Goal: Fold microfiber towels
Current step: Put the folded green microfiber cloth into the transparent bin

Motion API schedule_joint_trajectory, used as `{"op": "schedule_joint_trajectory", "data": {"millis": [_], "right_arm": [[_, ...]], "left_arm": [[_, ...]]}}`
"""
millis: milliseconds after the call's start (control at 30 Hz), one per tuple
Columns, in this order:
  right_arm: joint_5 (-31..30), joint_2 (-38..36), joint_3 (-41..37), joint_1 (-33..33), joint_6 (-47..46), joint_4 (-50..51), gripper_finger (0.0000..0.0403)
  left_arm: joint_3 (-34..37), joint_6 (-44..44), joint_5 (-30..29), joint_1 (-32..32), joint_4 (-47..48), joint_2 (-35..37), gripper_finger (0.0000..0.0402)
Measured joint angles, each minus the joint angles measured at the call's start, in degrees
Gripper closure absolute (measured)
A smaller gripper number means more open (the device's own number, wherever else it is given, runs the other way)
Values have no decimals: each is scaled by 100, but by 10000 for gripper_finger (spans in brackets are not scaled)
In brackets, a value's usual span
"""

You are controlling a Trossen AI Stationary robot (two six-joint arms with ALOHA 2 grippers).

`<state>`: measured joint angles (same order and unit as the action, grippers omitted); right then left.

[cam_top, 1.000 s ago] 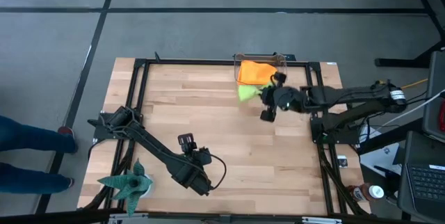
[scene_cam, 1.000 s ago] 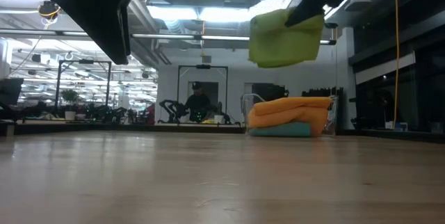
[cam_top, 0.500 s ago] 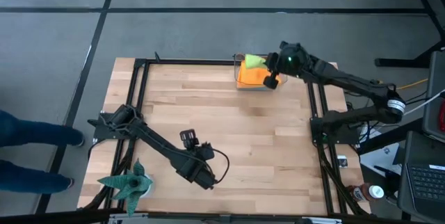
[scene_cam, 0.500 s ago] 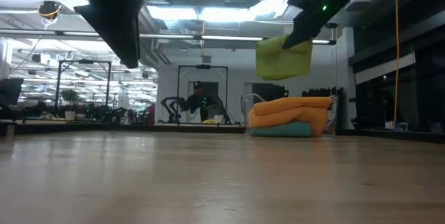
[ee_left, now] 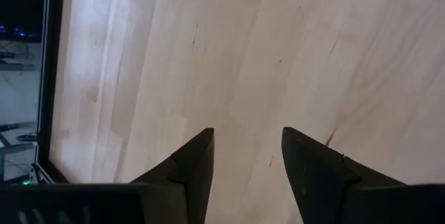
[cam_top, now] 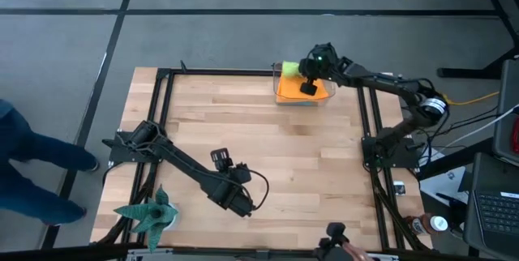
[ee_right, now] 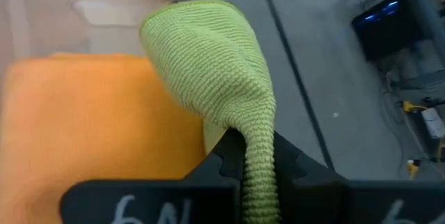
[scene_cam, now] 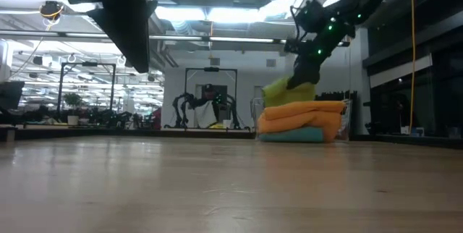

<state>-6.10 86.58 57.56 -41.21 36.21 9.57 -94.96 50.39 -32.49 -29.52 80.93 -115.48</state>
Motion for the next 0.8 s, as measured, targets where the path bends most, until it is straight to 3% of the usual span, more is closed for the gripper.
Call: {"op": "schedule_joint_trajectory", "data": {"millis": [200,400,533,800], "right_arm": [[177,334,0,20,5,257,372],[195,167,-2,228,-3,971,289],[469,-92,-2,387,-271,1394,254],[318,-471,-2,533,-422,1851,240]], "left_arm": [[0,-42,1,-15,0,0,240],[0,-111,0,-11,-2,0,240],[0,-114,2,-4,0,0,240],[0,-113,2,0,-2,0,240]]}}
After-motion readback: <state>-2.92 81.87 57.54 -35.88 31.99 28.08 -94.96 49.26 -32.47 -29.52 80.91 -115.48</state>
